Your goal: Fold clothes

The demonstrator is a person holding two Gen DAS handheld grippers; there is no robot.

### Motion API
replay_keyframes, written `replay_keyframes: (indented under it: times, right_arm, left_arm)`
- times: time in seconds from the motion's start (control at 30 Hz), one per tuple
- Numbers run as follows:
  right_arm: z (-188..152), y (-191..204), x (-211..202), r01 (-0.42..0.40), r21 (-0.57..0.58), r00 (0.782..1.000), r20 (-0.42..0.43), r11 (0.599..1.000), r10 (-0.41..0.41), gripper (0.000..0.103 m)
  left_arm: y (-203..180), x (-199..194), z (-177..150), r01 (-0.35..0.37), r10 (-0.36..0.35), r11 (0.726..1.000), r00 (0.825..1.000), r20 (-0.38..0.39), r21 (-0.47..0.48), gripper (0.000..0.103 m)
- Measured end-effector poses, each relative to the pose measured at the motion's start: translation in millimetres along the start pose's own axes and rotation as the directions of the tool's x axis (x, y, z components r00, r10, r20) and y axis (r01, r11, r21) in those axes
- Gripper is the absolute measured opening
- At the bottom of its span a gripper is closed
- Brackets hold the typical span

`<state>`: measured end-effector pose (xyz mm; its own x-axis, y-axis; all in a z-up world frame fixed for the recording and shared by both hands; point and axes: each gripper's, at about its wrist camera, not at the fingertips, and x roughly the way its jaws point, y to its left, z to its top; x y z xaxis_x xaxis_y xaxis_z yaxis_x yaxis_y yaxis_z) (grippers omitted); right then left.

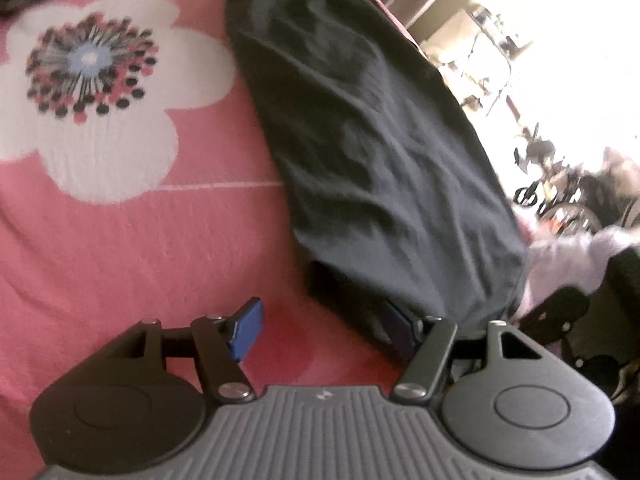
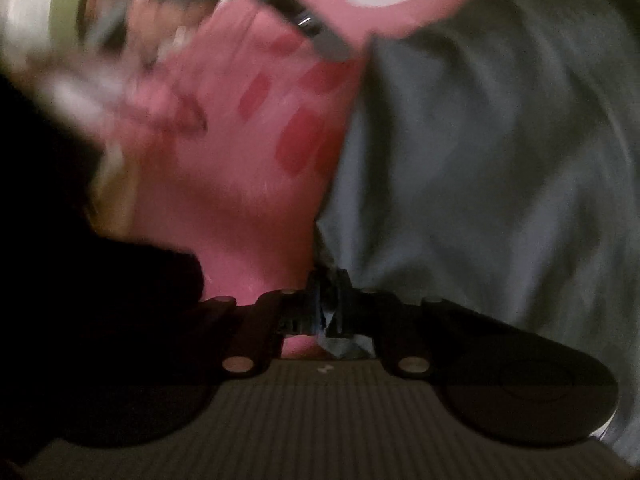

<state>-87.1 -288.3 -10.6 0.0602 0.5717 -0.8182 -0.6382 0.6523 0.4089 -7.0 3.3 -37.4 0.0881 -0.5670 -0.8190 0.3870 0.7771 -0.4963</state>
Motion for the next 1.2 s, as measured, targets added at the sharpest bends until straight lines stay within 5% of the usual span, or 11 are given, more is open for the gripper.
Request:
replay_keyframes:
  times: [0.27,0.37,0.4,0.5,1.0,1.2]
  right_arm:
    - [-22,-43,-39,-0.15,0.328,0.977,0.192,0.933,0.09,0.005]
    - [-25,-45,-46,-0.156,0.351,0.974,0.211,0.923,0.084,0.005]
    - [-25,-45,-47,-0.159,0.356,0.973,0.215,0.921,0.085,0.005]
    - [-27,-45,-48,-0.163,0.367,0.972,0.221,0.916,0.084,0.005]
    - [-58,-55,-53,-0.183,0.489,0.96,0.277,0.853,0.047,0.005]
    - [-80,-65,-51,-0.229,0.595,0.94,0.341,0.77,0.016,0.005]
  left_arm:
    - [12,22,24,0.074,-0.078,0.994,0.996,-0.044,-0.081,0.054]
    - [12,31,30,0.083,-0.09,0.993,0.993,-0.072,-0.088,0.028]
    - [11,32,31,0.079,-0.086,0.993,0.993,-0.082,-0.09,0.012]
    - [3,29,32,0.06,-0.066,0.996,0.993,-0.1,-0.067,0.003]
    - [-40,41,74,0.139,-0.161,0.968,0.983,-0.092,-0.209,0.006]
    - [-27,67,75,0.176,-0.181,0.949,0.983,0.002,-0.263,0.034]
